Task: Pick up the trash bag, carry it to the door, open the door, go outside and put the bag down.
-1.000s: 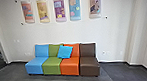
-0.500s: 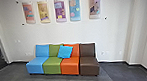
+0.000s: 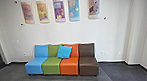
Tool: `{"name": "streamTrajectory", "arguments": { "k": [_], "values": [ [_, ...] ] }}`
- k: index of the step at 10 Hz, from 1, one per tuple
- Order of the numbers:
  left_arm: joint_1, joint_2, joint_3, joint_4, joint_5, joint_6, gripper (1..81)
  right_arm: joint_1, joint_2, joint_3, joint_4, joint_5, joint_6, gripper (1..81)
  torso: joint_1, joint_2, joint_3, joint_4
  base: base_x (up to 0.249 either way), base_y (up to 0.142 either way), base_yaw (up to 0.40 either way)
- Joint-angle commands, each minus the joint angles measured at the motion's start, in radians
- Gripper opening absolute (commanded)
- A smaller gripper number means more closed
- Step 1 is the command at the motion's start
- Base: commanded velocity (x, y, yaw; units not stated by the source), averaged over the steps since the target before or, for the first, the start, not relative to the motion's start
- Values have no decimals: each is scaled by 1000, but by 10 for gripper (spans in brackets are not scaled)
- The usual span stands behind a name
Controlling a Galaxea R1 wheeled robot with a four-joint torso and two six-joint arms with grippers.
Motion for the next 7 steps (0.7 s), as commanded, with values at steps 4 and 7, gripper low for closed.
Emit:
{"name": "streamTrajectory", "arguments": {
  "k": [4,7],
  "values": [
    [-80,0,1,-7,56,9,10,43,0,3,-6,-57,-3,811,0,0,0,0,0,0,-259],
    [-80,4,1,-3,56,9,10,41,0,3,-6,-57,-3,811,0,0,0,0,0,0,-320]
  ]
}}
